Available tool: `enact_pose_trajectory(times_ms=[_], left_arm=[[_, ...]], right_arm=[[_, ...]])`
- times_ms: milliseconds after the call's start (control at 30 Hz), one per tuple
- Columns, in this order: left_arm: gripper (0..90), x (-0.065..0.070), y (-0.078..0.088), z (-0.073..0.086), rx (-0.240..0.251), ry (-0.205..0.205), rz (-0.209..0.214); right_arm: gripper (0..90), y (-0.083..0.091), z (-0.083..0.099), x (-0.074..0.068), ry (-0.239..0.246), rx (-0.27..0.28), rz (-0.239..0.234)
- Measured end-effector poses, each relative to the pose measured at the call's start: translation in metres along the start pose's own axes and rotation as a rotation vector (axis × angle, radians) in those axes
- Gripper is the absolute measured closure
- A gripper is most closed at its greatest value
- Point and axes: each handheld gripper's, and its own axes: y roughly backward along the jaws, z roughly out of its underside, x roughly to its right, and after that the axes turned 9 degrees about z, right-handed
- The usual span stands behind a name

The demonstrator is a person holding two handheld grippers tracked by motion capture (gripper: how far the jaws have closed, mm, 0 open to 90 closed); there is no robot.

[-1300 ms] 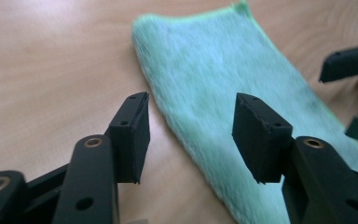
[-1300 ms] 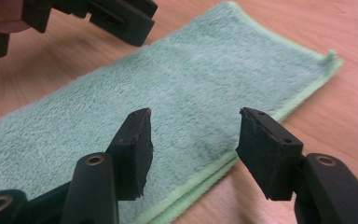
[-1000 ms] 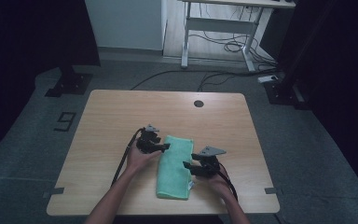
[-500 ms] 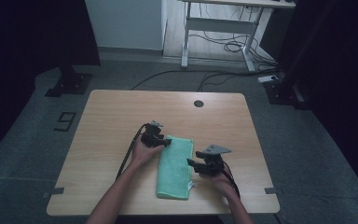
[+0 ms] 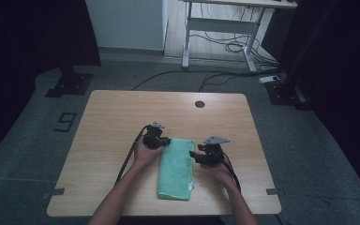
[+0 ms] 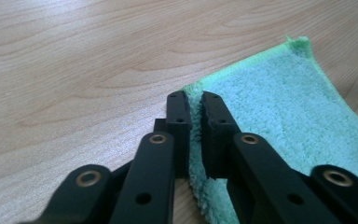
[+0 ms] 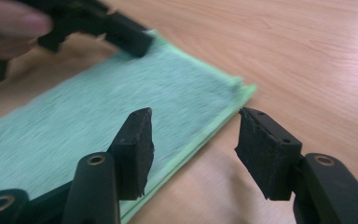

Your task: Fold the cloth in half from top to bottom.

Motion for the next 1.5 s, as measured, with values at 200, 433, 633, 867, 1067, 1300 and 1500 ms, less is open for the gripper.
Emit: enact_pose_trajectory(times_ms=[200, 433, 633, 867, 1067, 1300, 1500], left_arm=[[86.3, -0.001, 0.002, 0.003, 0.007, 0.003, 0.012], [86.0, -0.002, 0.005, 0.006, 0.006, 0.006, 0.021], [85.3, -0.001, 0.007, 0.007, 0.005, 0.002, 0.021], [83.5, -0.001, 0.007, 0.007, 0.000, 0.006, 0.025], [71.2, -0.005, 0.009, 0.007, -0.006, 0.013, 0.022], [57.5, -0.003, 0.005, 0.001, -0.021, -0.003, 0.017], [79.6, -0.003, 0.003, 0.001, -0.028, -0.006, 0.018]], right_arm=[[45.7, -0.022, -0.013, 0.011, -0.018, -0.041, 0.027], [49.2, -0.039, -0.029, 0.009, -0.007, -0.077, 0.018], [53.6, -0.048, -0.027, 0.010, -0.009, -0.102, 0.020], [62.8, -0.052, -0.024, 0.009, -0.001, -0.087, 0.030], [80.8, -0.053, -0.023, 0.011, -0.017, -0.096, -0.043], [84.3, -0.054, -0.023, 0.013, -0.029, -0.090, -0.065], [84.7, -0.053, -0.023, 0.015, -0.037, -0.084, -0.072]])
